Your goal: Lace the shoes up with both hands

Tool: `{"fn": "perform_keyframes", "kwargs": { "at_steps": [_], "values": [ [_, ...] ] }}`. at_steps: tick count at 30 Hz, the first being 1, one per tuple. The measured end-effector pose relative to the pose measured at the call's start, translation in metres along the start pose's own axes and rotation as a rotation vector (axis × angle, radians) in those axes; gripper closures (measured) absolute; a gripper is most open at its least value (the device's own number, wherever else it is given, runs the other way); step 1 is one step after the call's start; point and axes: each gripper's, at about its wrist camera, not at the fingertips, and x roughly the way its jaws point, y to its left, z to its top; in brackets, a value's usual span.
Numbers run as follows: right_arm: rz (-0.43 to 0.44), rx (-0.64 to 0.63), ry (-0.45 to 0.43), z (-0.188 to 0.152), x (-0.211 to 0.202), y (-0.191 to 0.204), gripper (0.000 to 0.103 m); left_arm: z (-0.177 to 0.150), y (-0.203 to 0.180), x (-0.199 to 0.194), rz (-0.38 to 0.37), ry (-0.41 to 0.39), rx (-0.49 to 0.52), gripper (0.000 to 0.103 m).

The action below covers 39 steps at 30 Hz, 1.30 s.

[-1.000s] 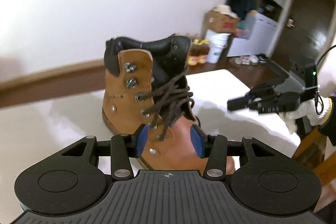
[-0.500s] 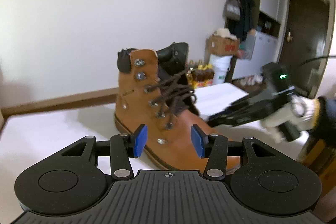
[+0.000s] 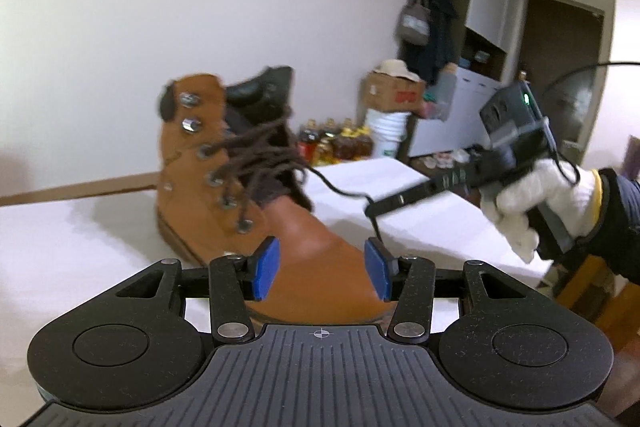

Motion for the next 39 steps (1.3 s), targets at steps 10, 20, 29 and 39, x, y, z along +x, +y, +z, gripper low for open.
{"fn": "perform_keyframes", "kwargs": {
  "at_steps": [10,20,29,39],
  "values": [
    [0.203,0.226,-0.097,0.006,0.005,0.0,0.1,0.004,-0.005,0.019,-0.126,-0.028,-0.157,0.058],
    [0.242,0.252,-0.088,0.003,0.013,0.007,0.1,-0.003,-0.003,0.033,-0.127,0.002,-0.186,0.1],
    [0.063,-0.129,-0.061,-0.002,0.001,0.043,0.083,0.014,0.024,0.015,-0.207,0.082,-0.126,0.1],
    [-0.033,-1.222,-0.081,-0.05,0.018,0.14,0.084,0.05,0.058,0.01,-0.219,0.325,0.183,0.1]
  ]
}}
